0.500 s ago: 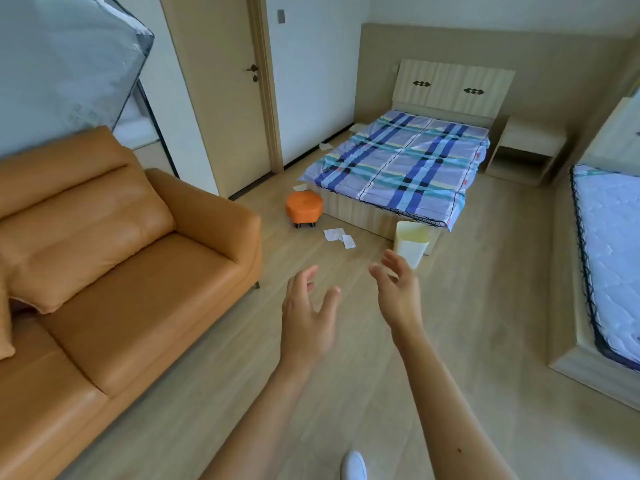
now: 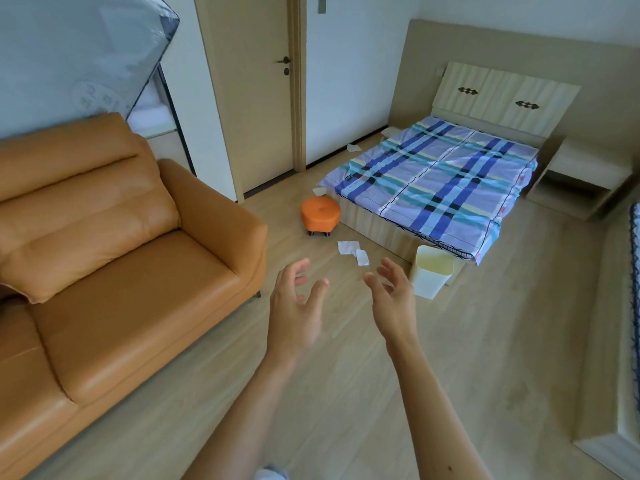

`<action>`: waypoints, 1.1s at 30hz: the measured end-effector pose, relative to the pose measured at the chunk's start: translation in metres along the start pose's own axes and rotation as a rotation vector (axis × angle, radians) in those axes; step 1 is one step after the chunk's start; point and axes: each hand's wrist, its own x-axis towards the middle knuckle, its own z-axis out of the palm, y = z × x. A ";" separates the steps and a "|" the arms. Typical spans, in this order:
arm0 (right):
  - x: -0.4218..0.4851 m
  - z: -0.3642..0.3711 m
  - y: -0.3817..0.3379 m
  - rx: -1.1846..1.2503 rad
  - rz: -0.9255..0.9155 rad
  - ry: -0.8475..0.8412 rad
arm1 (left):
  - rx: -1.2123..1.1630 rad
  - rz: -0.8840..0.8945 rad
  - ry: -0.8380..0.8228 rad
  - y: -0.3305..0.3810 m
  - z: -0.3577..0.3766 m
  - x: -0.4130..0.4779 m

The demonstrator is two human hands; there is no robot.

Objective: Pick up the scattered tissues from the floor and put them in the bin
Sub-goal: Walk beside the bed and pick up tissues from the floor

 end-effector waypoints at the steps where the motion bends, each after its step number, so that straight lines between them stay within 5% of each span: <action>1: 0.011 0.004 0.001 -0.005 0.003 -0.006 | -0.012 -0.012 0.010 -0.002 0.002 0.012; 23: 0.353 0.158 -0.019 -0.033 0.109 0.072 | -0.052 -0.075 -0.069 -0.051 0.078 0.410; 33: 0.561 0.229 -0.011 -0.041 0.129 -0.033 | -0.042 -0.126 0.005 -0.082 0.137 0.596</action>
